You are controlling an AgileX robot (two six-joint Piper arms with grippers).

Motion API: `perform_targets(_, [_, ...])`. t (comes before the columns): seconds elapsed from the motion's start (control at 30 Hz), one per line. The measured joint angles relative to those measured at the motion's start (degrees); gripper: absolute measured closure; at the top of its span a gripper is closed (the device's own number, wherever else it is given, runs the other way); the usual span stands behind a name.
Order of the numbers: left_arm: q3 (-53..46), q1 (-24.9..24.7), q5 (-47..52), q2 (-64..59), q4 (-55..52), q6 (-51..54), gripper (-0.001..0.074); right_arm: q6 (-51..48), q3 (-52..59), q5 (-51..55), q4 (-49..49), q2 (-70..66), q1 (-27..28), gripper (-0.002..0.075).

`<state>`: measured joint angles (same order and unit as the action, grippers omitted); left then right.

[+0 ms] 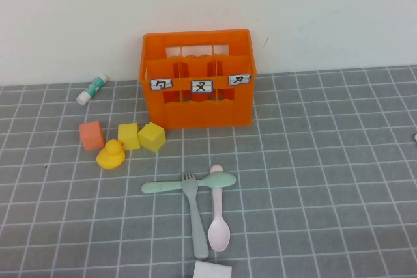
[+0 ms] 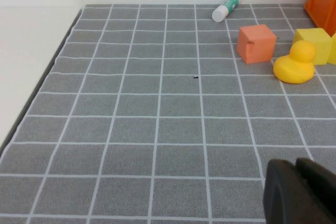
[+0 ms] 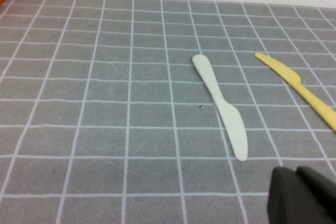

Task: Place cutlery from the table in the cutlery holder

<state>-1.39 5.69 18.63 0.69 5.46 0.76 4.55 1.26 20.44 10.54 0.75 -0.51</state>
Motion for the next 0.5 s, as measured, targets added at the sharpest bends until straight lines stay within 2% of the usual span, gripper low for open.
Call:
perform_targets(0.27, [0.0, 0.0, 0.0, 0.0, -6.2, 0.6, 0.0736, 0.0, 0.0, 0.0, 0.0, 0.0, 0.0, 0.0729])
perform_targets(0.5, [0.0, 0.0, 0.0, 0.0, -7.4, 0.7, 0.0736, 0.0, 0.0, 0.0, 0.0, 0.0, 0.0, 0.0729])
